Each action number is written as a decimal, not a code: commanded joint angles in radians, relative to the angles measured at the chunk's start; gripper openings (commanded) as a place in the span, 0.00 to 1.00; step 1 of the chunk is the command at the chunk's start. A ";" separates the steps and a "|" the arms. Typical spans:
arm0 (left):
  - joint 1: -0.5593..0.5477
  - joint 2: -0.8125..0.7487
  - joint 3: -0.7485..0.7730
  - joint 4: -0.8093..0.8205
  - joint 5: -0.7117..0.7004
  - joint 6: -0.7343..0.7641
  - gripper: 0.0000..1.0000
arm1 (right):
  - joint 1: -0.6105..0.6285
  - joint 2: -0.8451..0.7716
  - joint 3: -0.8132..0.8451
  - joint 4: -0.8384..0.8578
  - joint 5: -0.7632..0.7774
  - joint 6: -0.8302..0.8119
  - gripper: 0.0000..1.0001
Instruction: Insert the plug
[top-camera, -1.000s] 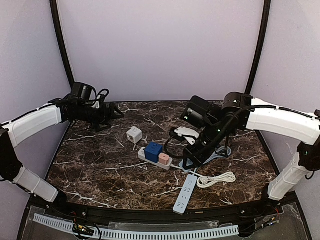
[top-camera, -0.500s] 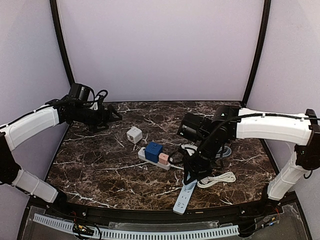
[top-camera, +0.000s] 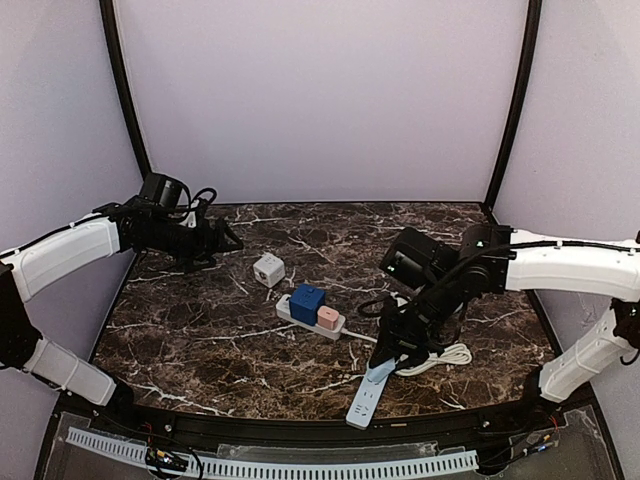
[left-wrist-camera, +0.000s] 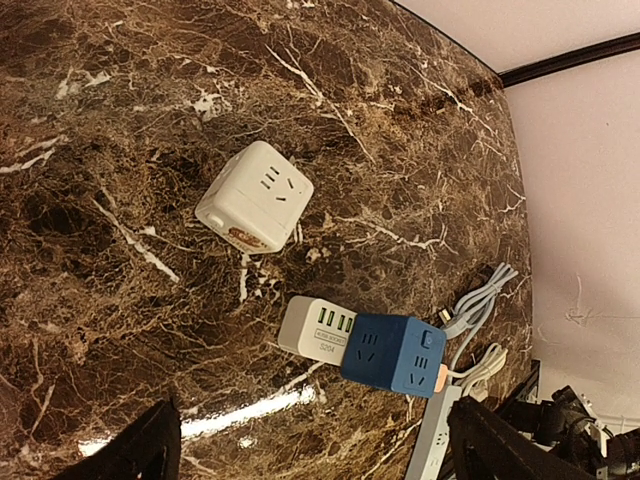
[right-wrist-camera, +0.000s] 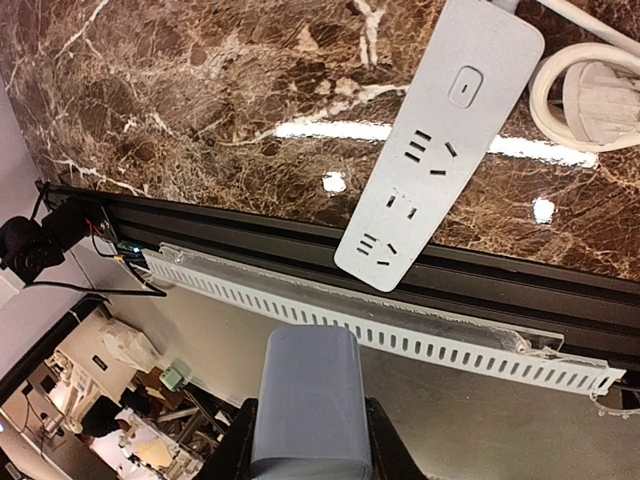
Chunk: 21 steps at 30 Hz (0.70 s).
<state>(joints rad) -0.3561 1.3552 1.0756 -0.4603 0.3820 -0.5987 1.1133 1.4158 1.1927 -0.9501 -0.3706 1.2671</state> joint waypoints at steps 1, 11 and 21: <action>0.005 -0.010 0.005 -0.022 0.000 -0.005 0.93 | -0.031 -0.022 -0.056 0.087 -0.014 0.139 0.00; 0.005 -0.014 0.000 -0.038 -0.015 -0.041 0.92 | -0.049 0.054 -0.087 0.162 0.057 0.237 0.00; 0.005 -0.029 -0.023 -0.031 -0.020 -0.050 0.92 | -0.080 0.125 -0.105 0.140 0.095 0.229 0.00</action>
<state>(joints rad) -0.3561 1.3552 1.0748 -0.4686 0.3737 -0.6407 1.0592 1.5383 1.1023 -0.8108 -0.3153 1.4902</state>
